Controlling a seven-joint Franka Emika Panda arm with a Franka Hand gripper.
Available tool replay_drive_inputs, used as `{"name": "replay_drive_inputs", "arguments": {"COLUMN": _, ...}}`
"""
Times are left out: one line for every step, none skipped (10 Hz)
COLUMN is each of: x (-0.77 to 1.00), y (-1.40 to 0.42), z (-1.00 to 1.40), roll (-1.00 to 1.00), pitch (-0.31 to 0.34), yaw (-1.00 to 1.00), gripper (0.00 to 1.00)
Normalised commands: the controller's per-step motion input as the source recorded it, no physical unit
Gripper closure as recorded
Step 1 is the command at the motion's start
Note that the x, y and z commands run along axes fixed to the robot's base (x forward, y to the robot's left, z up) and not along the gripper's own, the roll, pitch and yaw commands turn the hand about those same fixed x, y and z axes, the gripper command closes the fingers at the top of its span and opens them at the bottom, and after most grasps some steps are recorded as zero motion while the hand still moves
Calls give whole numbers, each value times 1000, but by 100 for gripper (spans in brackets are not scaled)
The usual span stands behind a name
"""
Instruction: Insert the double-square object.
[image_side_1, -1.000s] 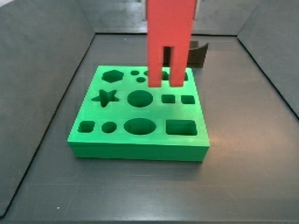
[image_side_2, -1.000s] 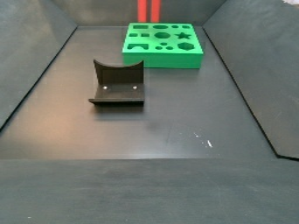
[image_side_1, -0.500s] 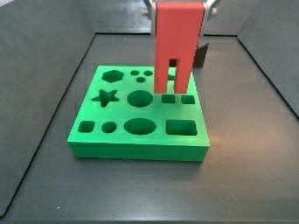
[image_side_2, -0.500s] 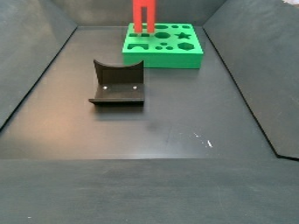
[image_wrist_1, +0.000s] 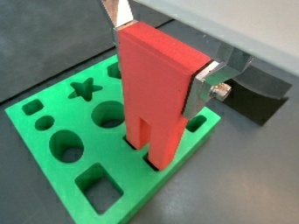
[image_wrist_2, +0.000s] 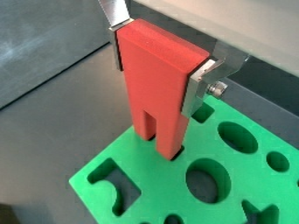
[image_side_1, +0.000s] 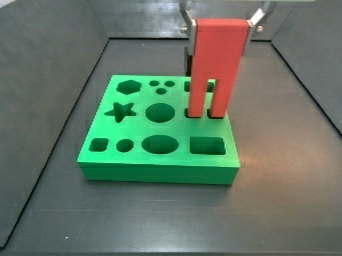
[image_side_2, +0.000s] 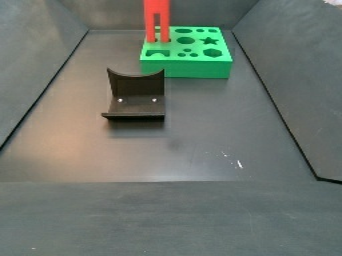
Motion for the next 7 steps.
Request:
{"name": "replay_drive_inputs", "arguments": {"x": -200, "y": -37, "z": -329, "roll": -63, "pitch": -90, "yaw": 46, "gripper": 100}}
{"name": "replay_drive_inputs", "arguments": {"x": -269, "y": 0, "z": -386, "roll": -86, "pitch": -77, "yaw": 34, "gripper": 100}}
{"name": "replay_drive_inputs", "arguments": {"x": -366, "y": 0, "z": -331, "roll": -11, "pitch": -66, "yaw": 0, "gripper": 100}}
{"name": "replay_drive_inputs", "arguments": {"x": -383, "y": 126, "z": -277, "roll": 0, "pitch": -31, "yaw": 0, "gripper": 100}}
{"name": "replay_drive_inputs", "arguments": {"x": -9, "y": 111, "z": -263, "roll": -10, "pitch": -9, "yaw": 0, "gripper": 100}}
{"name": "replay_drive_inputs", "arguments": {"x": 297, "y": 54, "z": -326, "roll": -23, "pitch": 0, "yaw": 0, "gripper": 100}}
{"name": "replay_drive_inputs", "arguments": {"x": 414, "y": 0, "z": -460, "roll": -20, "pitch": 0, "yaw": -11, "gripper": 100}}
